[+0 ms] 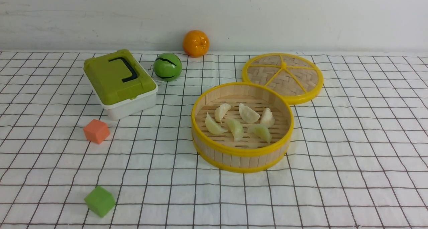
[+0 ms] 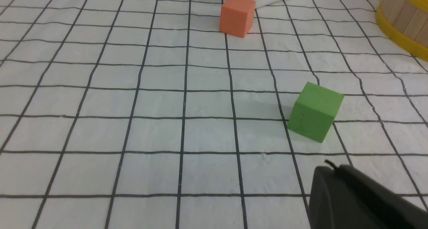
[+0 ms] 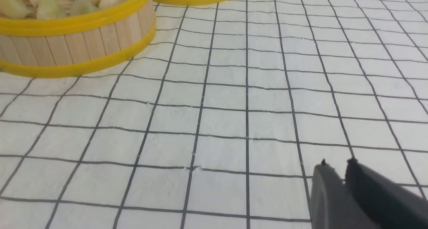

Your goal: Put the dumplings into the steamer on the table with the white tablecloth.

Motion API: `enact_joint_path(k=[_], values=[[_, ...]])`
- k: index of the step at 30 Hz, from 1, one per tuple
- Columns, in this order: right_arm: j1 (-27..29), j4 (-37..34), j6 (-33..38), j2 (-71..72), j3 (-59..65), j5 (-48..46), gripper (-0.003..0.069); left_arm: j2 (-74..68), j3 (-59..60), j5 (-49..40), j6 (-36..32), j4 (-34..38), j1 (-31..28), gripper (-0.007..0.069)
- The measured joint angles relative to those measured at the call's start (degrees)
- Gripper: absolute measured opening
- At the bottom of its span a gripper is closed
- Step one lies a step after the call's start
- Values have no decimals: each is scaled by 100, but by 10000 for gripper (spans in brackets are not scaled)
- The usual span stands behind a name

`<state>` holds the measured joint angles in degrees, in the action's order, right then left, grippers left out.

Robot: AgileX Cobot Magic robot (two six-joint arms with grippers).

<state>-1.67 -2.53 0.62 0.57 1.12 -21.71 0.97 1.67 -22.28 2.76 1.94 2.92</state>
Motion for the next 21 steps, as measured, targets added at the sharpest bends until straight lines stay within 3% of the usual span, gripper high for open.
enact_joint_path(k=[21], values=[[0, 0, 0, 0, 0, 0, 109, 0, 0, -5, 0, 5, 0, -13]])
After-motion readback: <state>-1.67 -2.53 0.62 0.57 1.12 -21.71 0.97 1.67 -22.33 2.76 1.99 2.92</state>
